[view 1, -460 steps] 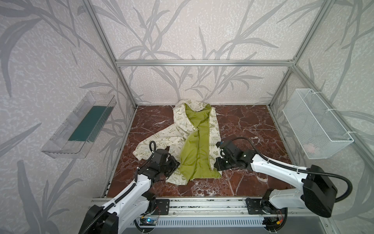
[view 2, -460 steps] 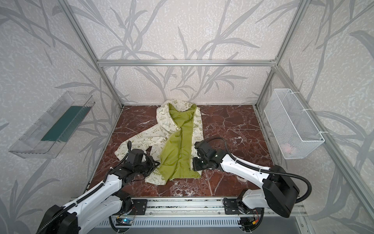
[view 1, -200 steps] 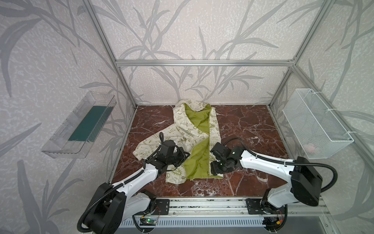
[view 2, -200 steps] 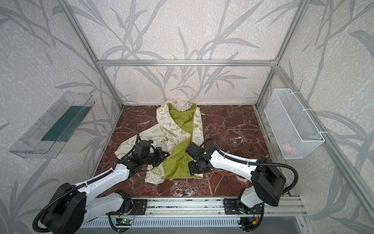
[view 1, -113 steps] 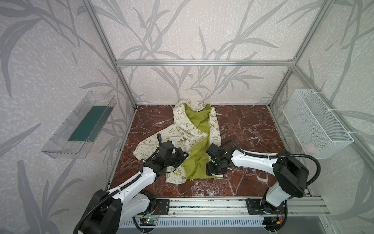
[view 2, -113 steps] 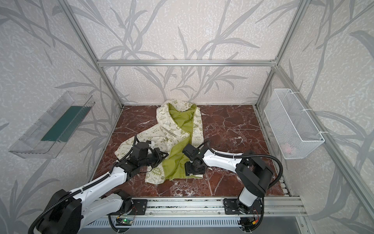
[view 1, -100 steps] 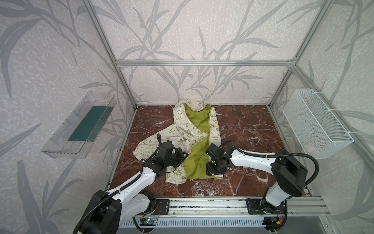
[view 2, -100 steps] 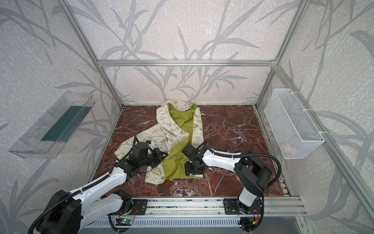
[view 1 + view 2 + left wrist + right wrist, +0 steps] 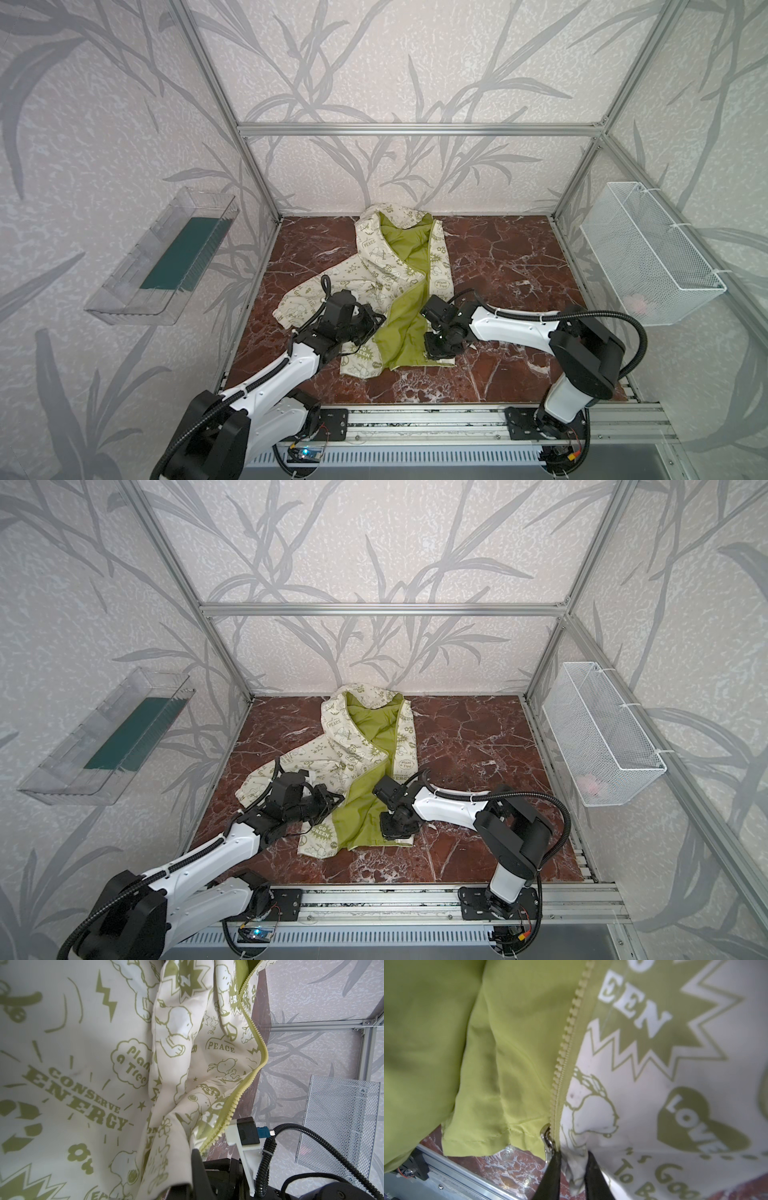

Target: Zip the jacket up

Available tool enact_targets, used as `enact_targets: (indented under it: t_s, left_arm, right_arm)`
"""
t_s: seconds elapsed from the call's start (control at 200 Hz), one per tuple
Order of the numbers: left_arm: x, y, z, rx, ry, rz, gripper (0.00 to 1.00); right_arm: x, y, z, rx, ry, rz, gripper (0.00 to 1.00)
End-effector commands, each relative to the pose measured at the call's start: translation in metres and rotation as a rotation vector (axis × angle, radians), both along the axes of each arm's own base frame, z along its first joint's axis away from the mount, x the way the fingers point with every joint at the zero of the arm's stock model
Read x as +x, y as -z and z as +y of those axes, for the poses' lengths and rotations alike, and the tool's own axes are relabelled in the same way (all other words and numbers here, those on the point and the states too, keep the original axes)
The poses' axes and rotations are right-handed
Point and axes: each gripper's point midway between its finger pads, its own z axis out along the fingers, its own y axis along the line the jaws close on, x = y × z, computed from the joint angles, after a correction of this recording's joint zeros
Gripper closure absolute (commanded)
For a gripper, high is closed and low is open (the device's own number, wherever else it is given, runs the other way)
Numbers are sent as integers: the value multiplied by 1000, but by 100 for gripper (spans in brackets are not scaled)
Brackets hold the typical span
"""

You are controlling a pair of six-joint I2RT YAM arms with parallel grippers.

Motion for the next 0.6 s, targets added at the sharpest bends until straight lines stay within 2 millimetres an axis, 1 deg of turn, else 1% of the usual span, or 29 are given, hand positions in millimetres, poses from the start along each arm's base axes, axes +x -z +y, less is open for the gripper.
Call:
enact_targets:
  t_s: [0.0, 0.09, 0.15, 0.27, 0.365, 0.485, 0.595]
  left_arm:
    - [-3, 3, 7, 18, -22, 4, 100]
    - [-4, 3, 9, 24, -24, 4, 100]
    - [-4, 2, 9, 24, -27, 3, 100]
    - [-4, 1, 9, 24, -22, 3, 100]
    - [-2, -3, 7, 22, -19, -5, 100]
    - [6, -16, 1, 10, -1, -32, 100]
    - [20, -40, -6, -25, 6, -107, 100]
  right_arm:
    - [0, 0, -1, -15, -8, -3, 84]
    - [1, 0, -3, -26, -17, -7, 91]
    - [2, -6, -3, -21, -18, -17, 95]
    - [3, -22, -3, 28, -10, -37, 100]
    - [7, -36, -3, 99, -4, -65, 100]
    - [17, -57, 2, 284, -1, -134, 100]
    - [31, -83, 0, 422, -13, -274, 100]
